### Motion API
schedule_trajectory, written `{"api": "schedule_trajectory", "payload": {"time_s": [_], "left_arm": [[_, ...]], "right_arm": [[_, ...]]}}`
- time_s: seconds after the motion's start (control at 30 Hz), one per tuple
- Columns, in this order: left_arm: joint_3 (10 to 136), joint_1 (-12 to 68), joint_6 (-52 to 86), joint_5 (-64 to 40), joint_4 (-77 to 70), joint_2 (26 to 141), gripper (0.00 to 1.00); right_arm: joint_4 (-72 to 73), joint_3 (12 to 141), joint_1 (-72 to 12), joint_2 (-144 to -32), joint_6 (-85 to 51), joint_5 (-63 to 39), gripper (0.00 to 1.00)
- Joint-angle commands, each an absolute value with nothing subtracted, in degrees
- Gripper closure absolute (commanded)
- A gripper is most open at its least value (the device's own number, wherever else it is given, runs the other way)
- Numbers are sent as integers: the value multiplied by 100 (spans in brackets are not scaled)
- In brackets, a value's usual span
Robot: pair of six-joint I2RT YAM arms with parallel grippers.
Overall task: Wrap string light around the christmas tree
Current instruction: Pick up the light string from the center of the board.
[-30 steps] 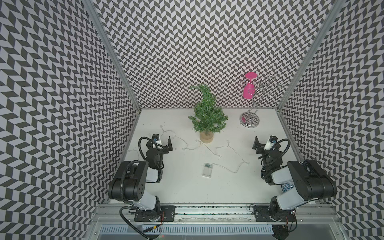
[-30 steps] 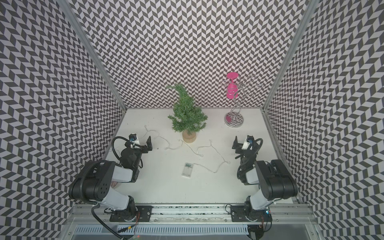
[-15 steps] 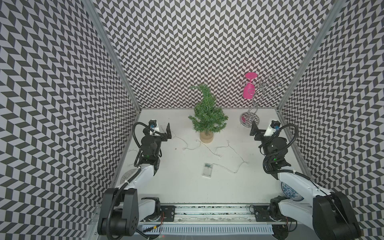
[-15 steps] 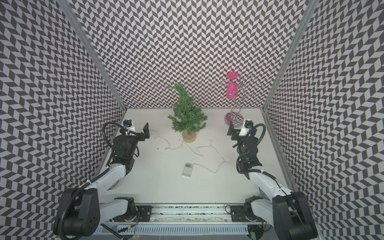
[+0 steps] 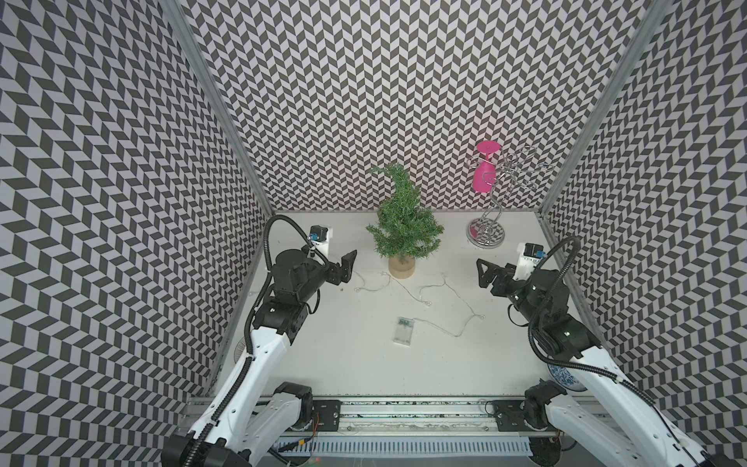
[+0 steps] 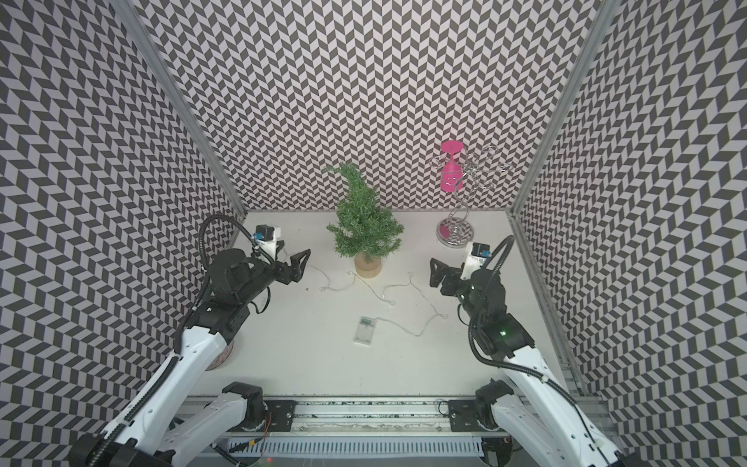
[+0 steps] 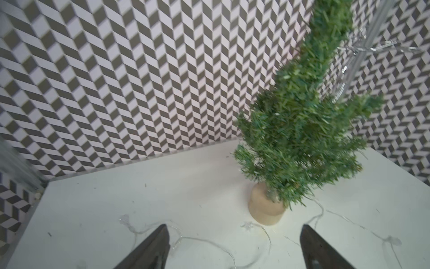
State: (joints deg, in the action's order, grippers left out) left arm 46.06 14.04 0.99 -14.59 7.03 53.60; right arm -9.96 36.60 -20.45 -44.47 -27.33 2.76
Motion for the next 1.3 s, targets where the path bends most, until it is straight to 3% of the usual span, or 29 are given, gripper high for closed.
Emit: {"api": "schedule_trajectory", "payload": {"time_s": [0.0, 0.3, 0.53, 0.83, 1.07, 1.17, 1.27], "left_arm": [[4687, 1972, 313, -1777, 1619, 5312, 16], [4052, 3513, 862, -1697, 1044, 5405, 20], [3527, 4006, 1196, -1397, -71, 6163, 26], [3264, 3825, 2044, -2189, -1841, 7552, 28], [3417, 2851, 1562, -2078, -1098, 7580, 32], [3489, 2324, 1283, -2485, -700, 7618, 31], [4109, 2075, 346, -2351, 392, 8003, 31]], "right_arm": [[-1630, 3441, -2074, -4258, -3380, -421, 1], [-1241, 3028, -2038, -4393, -3228, -1109, 1], [-1297, 3129, -1818, -5025, -2971, -1119, 1], [-1145, 2728, -890, -4807, -2882, -1652, 1], [-1080, 2672, -420, -4817, -2735, -1982, 1], [-1008, 2670, -404, -4899, -2720, -1992, 1], [-974, 2687, -396, -4987, -2685, -1993, 1]]}}
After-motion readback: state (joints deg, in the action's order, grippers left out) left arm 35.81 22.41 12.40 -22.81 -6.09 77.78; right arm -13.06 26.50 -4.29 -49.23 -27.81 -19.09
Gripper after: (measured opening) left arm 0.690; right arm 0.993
